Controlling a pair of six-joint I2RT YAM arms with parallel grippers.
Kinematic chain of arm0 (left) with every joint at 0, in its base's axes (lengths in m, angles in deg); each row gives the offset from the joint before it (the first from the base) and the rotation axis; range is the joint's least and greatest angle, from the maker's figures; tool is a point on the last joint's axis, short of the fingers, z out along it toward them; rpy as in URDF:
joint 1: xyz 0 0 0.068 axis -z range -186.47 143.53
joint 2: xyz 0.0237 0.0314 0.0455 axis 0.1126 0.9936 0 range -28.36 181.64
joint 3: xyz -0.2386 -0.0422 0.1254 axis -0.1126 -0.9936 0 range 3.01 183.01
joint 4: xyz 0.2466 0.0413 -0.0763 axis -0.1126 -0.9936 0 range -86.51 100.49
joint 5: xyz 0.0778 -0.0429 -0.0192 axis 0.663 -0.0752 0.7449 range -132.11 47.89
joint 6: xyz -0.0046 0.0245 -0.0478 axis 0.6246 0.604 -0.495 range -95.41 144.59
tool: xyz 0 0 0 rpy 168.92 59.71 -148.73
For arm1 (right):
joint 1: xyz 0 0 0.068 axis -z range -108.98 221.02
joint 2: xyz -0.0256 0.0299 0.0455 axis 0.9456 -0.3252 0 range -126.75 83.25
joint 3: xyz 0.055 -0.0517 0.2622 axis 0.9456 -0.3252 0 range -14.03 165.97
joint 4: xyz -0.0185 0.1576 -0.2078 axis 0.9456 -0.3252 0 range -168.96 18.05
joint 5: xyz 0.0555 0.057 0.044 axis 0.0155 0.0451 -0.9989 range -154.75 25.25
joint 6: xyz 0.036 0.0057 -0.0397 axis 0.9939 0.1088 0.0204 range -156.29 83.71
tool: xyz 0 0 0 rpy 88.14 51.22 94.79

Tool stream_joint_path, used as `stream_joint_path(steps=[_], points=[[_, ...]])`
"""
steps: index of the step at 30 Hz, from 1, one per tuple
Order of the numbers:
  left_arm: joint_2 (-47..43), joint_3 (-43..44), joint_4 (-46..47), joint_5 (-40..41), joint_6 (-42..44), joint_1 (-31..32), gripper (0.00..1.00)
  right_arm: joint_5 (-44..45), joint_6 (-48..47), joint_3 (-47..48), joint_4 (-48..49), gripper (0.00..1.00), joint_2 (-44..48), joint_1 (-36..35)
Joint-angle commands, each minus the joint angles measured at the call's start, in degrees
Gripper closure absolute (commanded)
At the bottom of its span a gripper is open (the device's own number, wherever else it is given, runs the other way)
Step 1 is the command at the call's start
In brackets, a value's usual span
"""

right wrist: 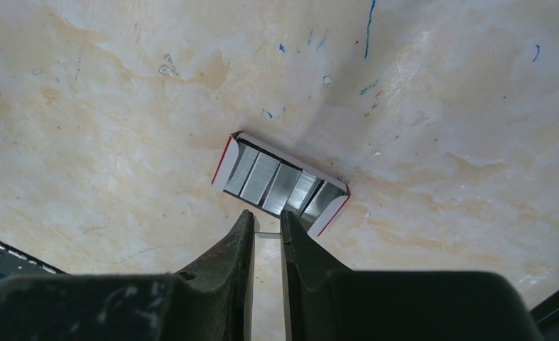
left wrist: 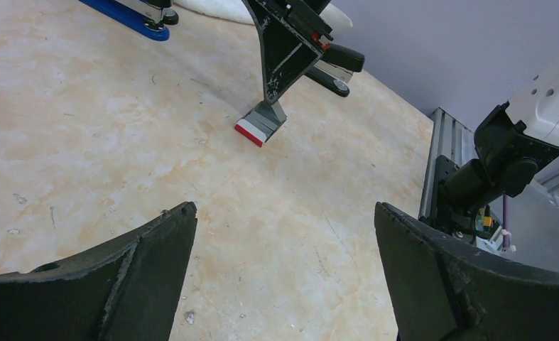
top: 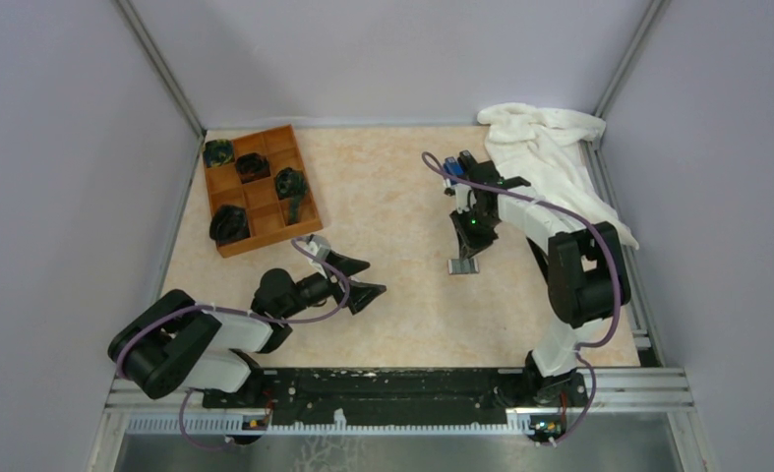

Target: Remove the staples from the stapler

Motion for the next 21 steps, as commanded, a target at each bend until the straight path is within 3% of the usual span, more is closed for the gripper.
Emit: stream_joint_path(steps=[1, 21], points=[[0.5, 0.4, 2.6, -1.1, 0.5, 0.0, 0.01, 3.1, 1.2, 2.0, 2.2, 0.90, -0.3, -0.5], [1.1, 0.6, 3.1, -1.2, 0.4, 0.0, 0.01, 5.0, 2.2, -0.5, 4.4, 0.89, 0.2, -0.5]])
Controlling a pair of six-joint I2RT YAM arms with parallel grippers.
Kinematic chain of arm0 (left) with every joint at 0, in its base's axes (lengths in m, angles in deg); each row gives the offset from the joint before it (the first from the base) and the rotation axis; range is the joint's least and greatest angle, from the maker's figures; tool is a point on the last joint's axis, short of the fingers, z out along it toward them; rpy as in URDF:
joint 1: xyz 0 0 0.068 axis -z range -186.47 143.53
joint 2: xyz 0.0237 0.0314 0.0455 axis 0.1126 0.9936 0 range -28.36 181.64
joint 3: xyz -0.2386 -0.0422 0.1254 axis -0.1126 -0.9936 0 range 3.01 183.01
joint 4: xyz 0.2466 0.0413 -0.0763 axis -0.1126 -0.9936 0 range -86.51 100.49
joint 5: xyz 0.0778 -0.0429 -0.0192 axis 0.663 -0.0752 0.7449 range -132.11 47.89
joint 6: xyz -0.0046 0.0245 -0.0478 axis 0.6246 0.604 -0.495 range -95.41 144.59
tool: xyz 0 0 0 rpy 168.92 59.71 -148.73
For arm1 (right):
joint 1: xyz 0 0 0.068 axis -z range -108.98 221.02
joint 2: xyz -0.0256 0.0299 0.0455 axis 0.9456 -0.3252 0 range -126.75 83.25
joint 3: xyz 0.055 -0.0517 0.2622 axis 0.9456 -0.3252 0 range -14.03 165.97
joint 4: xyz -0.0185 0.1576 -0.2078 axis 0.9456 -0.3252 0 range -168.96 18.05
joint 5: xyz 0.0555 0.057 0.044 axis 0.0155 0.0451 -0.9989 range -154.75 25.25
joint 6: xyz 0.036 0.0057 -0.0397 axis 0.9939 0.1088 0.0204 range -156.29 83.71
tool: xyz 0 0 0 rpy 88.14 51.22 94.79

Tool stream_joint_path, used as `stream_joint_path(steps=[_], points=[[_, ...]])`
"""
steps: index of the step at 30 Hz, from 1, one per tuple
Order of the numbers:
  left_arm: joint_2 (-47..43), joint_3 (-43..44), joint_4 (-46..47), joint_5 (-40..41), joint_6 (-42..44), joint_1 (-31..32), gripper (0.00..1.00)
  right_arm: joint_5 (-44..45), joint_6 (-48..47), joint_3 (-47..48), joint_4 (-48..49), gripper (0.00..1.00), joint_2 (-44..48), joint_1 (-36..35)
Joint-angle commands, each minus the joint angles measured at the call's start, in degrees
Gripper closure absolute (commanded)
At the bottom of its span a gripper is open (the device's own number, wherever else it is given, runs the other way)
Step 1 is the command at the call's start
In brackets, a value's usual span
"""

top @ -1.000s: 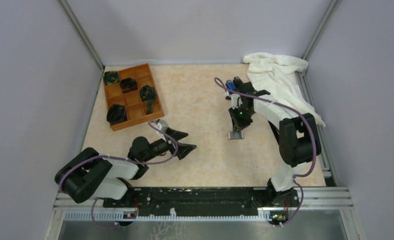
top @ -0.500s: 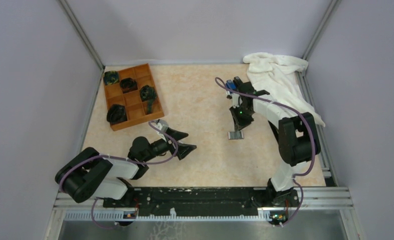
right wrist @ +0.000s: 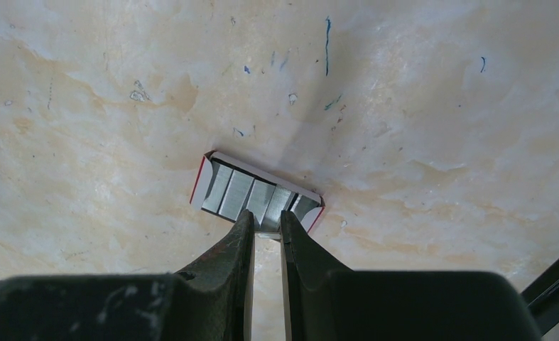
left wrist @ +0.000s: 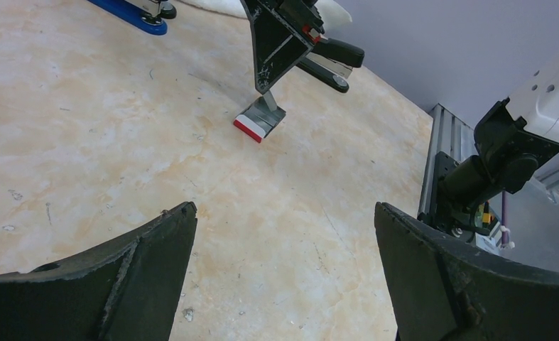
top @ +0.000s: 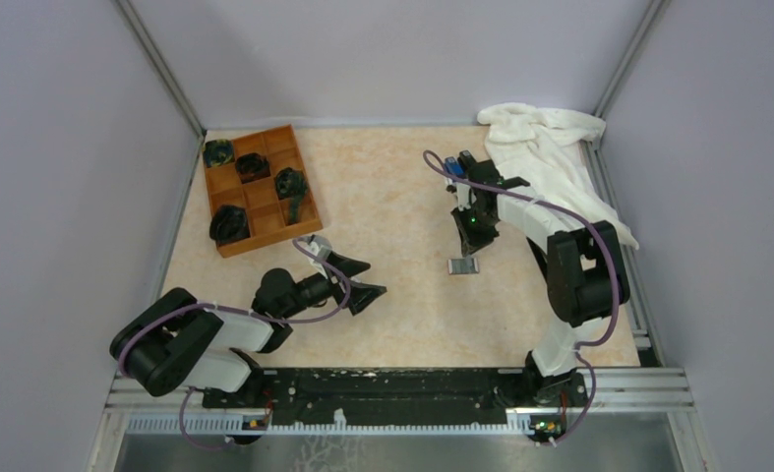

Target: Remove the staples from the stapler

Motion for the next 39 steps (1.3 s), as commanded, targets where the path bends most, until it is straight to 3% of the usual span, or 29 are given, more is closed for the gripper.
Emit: stream_joint_path(steps=[1, 19, 39], points=[[0.3, 0.6, 3.0, -0.8, 0.4, 0.0, 0.01, 1.0, 0.8, -0.6, 1.7, 0.89, 0.7, -0.6], [0.1, 0.6, 3.1, -1.1, 0.3, -0.1, 0.01, 2.5, 1.2, -3.1, 2.9, 0.89, 2.0, -0.5], [-1.2, 0.3, 2.7, -0.7, 0.5, -0.1, 0.01, 2.5, 1.4, -2.9, 2.8, 0.81, 1.2, -0.4]])
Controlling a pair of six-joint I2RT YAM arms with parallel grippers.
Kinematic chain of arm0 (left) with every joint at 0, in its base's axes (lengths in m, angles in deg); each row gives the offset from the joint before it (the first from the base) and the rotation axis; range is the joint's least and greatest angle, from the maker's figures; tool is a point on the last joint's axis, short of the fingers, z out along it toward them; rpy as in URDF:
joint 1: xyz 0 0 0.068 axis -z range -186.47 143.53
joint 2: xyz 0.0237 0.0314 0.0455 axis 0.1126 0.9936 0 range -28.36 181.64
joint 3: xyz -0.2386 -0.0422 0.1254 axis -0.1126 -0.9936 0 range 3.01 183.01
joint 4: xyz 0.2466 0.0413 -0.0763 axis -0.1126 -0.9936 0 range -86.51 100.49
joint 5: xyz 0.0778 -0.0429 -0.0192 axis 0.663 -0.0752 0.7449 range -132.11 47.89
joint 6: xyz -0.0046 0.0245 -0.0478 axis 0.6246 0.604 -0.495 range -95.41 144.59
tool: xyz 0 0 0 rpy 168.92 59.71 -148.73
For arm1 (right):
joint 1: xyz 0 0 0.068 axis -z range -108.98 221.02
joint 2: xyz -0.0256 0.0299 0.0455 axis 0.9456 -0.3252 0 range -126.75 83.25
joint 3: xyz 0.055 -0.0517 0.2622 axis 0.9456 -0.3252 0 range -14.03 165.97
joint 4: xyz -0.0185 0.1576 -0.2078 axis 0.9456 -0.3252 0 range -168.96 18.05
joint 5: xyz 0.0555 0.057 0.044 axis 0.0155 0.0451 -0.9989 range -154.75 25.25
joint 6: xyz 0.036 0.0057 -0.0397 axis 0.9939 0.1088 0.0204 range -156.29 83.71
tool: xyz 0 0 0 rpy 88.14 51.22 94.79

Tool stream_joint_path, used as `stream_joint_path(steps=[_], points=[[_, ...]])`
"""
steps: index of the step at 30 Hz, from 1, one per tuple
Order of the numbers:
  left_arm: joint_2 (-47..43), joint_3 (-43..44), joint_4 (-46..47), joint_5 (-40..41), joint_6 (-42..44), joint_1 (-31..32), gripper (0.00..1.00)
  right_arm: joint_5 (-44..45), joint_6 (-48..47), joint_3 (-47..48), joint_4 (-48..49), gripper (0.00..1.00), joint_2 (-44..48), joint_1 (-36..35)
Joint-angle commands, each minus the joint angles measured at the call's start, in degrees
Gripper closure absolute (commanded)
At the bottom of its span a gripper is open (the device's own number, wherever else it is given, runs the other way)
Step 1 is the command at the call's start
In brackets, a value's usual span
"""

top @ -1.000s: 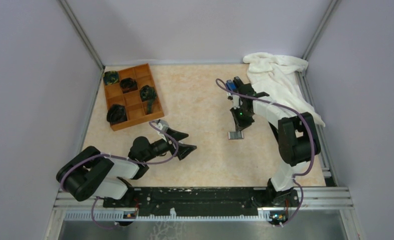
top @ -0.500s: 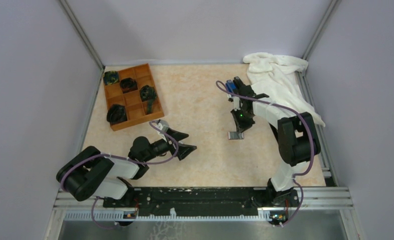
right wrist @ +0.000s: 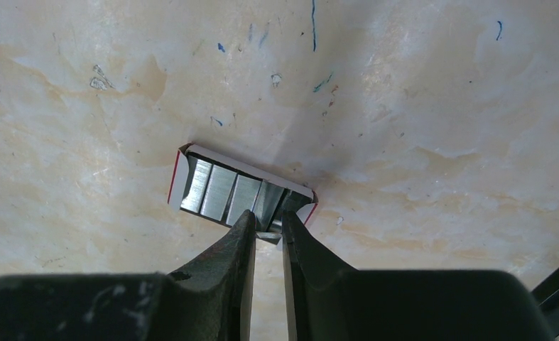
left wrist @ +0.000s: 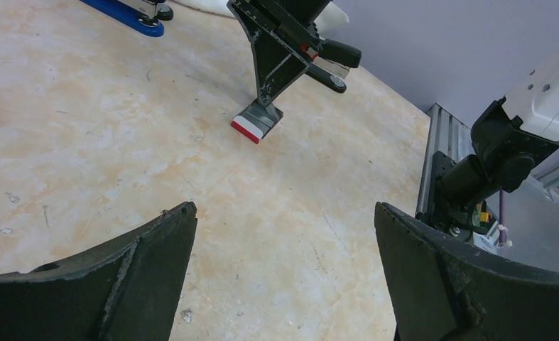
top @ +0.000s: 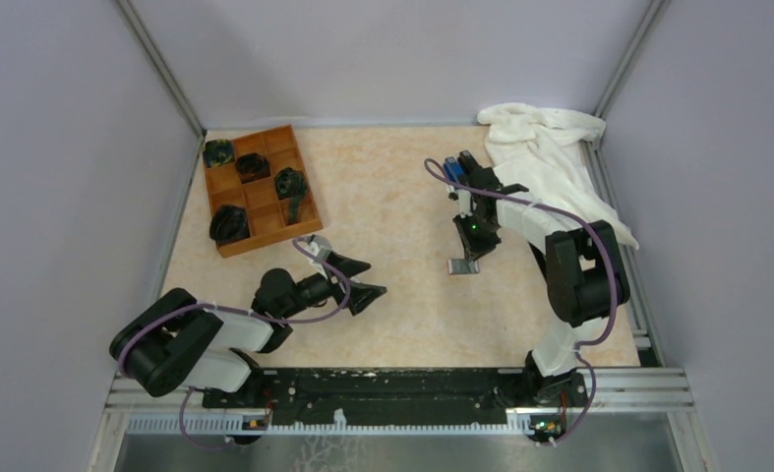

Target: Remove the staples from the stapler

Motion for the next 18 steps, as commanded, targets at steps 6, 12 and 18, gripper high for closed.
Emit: stream_joint_path(steps=[6, 12, 18], points=[[-1.7, 0.1, 2.3, -0.1, 0.6, -0.1, 0.01, 0.7, 0.9, 0.5, 1.0, 0.79, 1.2, -0.5], [-1.9, 0.0, 2.0, 0.0, 0.7, -0.1, 0.01, 0.5, 0.8, 0.4, 0.9, 0.77, 1.1, -0.5], [-2.1, 0.1, 1.9, 0.0, 0.8, -0.1, 0.00, 0.4, 0.9, 0.6, 0.9, 0.77, 1.1, -0.5]])
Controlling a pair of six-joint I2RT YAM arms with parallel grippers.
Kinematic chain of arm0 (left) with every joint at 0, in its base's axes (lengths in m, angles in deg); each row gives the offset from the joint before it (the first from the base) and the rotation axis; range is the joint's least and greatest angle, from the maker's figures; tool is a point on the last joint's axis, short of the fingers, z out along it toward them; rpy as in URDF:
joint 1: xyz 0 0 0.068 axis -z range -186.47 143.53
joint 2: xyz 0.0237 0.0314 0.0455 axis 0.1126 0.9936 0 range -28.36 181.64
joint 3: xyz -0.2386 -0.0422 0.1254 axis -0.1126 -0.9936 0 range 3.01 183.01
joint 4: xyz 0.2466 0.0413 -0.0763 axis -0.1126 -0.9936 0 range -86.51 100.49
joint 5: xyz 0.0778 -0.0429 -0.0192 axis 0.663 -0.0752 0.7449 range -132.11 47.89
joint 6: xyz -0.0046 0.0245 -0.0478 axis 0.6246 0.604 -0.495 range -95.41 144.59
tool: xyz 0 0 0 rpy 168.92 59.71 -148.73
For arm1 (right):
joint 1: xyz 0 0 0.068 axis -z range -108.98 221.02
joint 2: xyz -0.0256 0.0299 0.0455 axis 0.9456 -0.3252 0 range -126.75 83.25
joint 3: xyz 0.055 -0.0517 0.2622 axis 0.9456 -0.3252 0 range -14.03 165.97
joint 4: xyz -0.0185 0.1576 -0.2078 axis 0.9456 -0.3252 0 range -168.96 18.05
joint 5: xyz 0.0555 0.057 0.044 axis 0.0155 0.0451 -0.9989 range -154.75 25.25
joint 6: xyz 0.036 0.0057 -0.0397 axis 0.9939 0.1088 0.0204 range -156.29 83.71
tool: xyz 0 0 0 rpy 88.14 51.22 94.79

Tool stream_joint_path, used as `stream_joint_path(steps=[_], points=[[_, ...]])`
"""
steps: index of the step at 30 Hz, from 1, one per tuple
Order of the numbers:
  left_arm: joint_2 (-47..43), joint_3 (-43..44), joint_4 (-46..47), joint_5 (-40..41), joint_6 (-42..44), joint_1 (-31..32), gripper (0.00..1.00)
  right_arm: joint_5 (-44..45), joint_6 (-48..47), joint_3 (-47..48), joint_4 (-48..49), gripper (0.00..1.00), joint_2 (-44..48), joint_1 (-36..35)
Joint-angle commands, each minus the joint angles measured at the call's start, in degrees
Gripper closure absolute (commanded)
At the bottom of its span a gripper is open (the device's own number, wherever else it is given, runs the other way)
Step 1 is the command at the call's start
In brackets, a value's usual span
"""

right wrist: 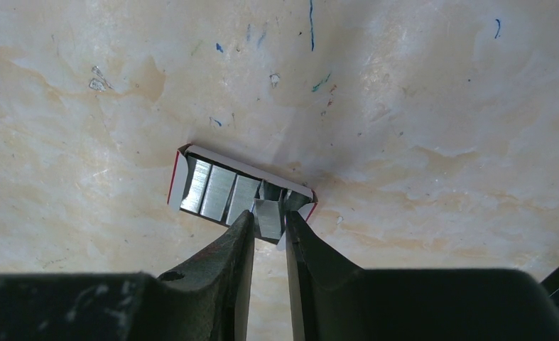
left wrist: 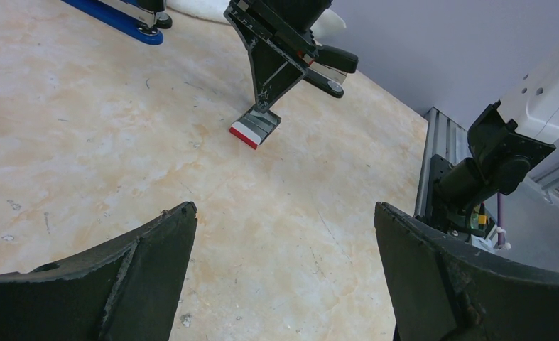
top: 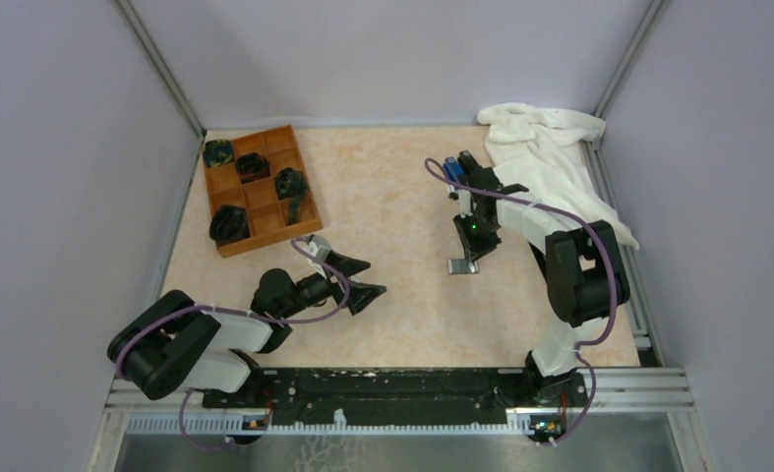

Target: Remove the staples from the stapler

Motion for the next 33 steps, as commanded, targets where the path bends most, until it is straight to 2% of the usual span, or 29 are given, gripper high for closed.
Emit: stream_joint_path(steps=[1, 15, 33], points=[[-1.1, 0.0, 2.0, 0.0, 0.7, -0.1, 0.01, 0.2, 0.5, 0.5, 0.9, 0.77, 1.2, -0.5], [-1.6, 0.2, 1.5, -0.1, 0.8, -0.1, 0.01, 0.1, -2.6, 3.2, 0.5, 0.78, 3.9, -0.5], [-0.9, 0.3, 1.7, -0.3, 0.9, -0.1, 0.01, -1.0, -3.8, 6.1, 1.5, 0.82, -1.6, -0.5]])
